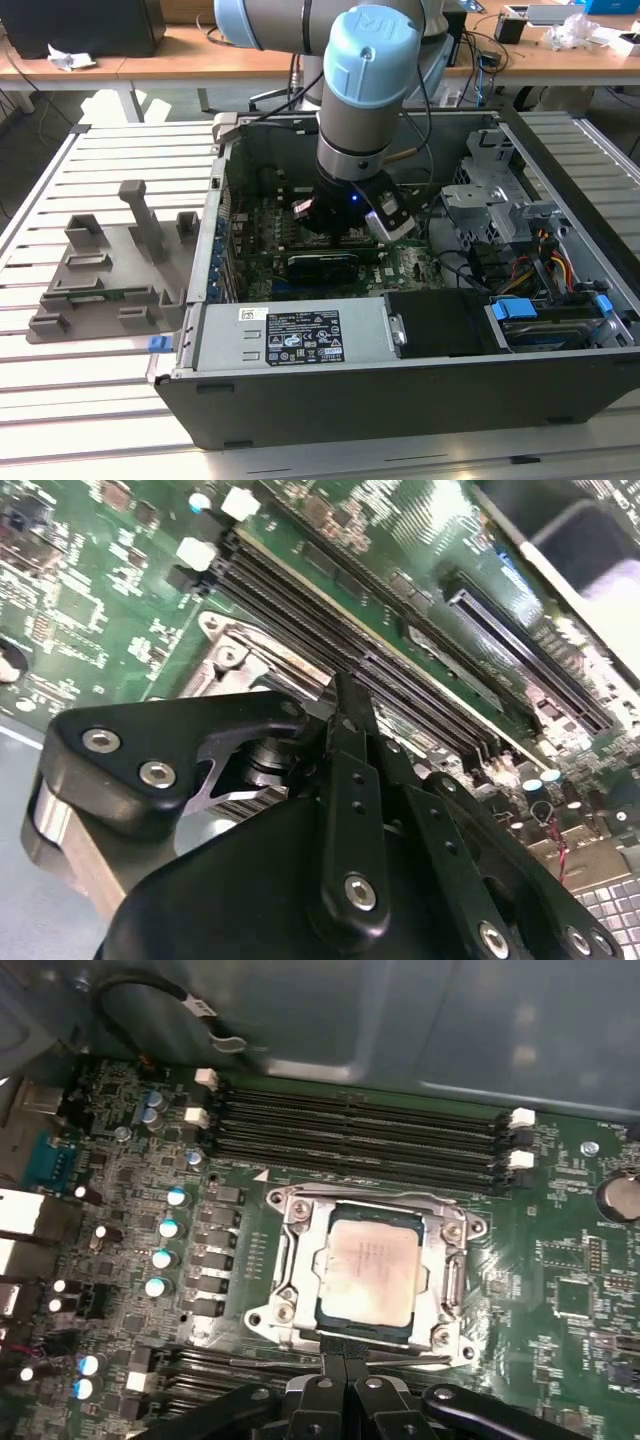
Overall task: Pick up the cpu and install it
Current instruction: 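Install the second cpu locking lever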
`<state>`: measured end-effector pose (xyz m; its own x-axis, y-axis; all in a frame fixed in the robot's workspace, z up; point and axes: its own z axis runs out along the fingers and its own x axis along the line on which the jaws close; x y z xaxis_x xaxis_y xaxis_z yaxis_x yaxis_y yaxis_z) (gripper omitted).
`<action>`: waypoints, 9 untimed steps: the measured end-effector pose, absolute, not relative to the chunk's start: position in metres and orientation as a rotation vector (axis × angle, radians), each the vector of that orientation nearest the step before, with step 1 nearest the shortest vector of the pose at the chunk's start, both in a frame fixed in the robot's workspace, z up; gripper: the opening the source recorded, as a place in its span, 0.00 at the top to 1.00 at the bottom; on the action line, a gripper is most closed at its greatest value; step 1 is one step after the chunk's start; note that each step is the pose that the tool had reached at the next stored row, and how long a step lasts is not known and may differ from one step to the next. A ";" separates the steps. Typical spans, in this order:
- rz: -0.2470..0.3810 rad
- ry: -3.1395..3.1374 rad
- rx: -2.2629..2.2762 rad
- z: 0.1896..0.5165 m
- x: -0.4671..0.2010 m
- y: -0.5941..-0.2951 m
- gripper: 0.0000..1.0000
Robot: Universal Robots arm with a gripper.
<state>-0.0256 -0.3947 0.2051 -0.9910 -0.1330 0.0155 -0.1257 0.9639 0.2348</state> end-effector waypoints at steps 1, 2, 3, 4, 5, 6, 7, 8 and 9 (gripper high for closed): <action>-0.373 -3.082 0.203 0.205 -0.028 -0.395 0.89; -0.379 -3.081 0.203 0.205 -0.032 -0.396 0.89; -0.381 -3.081 0.203 0.205 -0.034 -0.397 0.89; -0.383 -3.081 0.204 0.204 -0.036 -0.398 0.89; -0.387 -3.081 0.204 0.204 -0.039 -0.398 0.89; -0.388 -3.080 0.204 0.203 -0.041 -0.398 0.89; -0.389 -3.080 0.204 0.203 -0.043 -0.398 0.89; -0.390 -3.080 0.206 0.203 -0.046 -0.398 0.89; -0.390 -3.080 0.207 0.203 -0.047 -0.398 0.89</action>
<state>-0.0472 -0.3981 0.2026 -0.9907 -0.1352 0.0133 -0.1276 0.9598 0.2502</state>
